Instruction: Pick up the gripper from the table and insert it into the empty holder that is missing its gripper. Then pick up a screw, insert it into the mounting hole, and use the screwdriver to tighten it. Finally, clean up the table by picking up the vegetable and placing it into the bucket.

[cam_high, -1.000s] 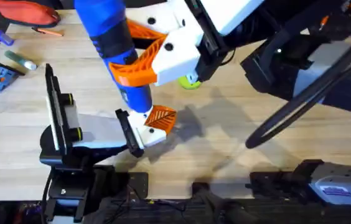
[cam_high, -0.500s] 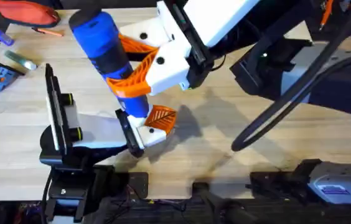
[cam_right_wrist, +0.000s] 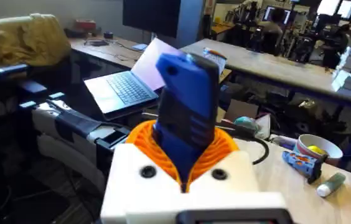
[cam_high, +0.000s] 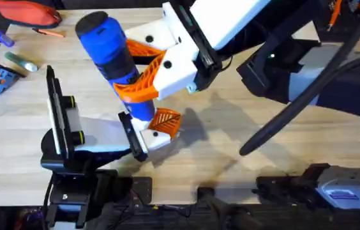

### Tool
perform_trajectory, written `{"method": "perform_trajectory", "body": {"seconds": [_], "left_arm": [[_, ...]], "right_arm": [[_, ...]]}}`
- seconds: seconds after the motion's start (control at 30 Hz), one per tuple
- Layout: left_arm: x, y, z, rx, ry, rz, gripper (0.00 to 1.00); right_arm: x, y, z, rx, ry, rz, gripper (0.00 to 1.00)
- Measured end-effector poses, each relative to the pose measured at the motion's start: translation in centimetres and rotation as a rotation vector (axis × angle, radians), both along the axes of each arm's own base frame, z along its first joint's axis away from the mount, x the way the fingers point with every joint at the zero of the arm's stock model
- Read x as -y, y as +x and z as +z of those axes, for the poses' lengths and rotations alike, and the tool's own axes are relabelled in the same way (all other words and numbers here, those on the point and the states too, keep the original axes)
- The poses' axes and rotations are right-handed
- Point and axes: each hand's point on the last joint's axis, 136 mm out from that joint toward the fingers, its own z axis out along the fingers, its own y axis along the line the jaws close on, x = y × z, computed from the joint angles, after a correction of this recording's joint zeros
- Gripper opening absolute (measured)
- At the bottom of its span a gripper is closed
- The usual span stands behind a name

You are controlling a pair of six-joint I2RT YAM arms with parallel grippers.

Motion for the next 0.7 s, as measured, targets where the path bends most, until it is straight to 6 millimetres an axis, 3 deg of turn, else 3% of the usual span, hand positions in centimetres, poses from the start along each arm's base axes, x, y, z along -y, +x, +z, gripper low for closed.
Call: {"method": "perform_trajectory", "body": {"seconds": [0.7], "left_arm": [[0.00,0.01,-0.01,0.000,0.000,0.000,0.009]], "right_arm": [[-0.36,0.95,0.33,-0.048,0.003,-0.055,0.022]]}}
